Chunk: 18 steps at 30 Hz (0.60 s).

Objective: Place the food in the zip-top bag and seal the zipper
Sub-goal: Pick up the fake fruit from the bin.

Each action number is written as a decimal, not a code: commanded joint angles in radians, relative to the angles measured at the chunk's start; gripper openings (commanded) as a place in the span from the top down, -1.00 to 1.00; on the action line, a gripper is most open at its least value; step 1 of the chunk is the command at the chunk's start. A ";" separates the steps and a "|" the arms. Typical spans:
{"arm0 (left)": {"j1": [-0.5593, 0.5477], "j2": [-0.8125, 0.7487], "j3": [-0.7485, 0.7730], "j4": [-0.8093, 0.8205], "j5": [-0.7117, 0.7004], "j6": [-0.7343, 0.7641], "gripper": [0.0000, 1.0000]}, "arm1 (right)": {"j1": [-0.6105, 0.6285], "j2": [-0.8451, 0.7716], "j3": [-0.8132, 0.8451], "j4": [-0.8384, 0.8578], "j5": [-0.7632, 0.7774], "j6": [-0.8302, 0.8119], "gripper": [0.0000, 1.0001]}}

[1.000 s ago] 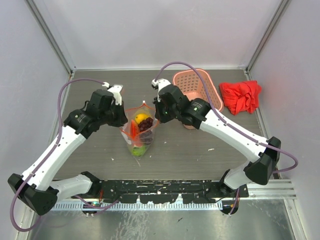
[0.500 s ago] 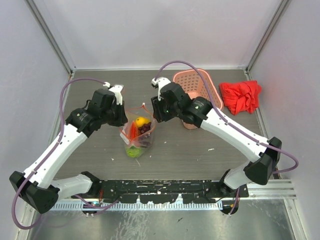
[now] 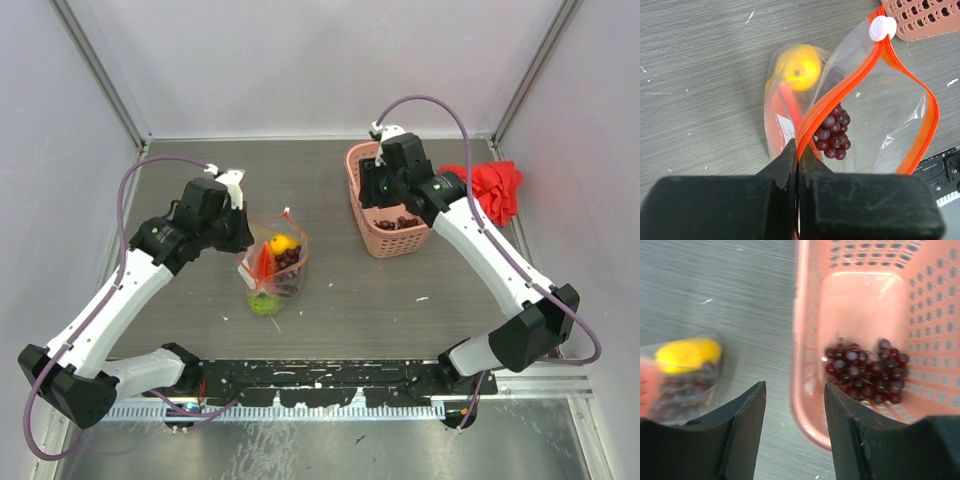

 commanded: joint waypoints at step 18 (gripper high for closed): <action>0.014 -0.041 -0.003 0.041 0.006 0.001 1.00 | -0.292 0.365 -0.017 0.016 -0.234 -0.263 -0.44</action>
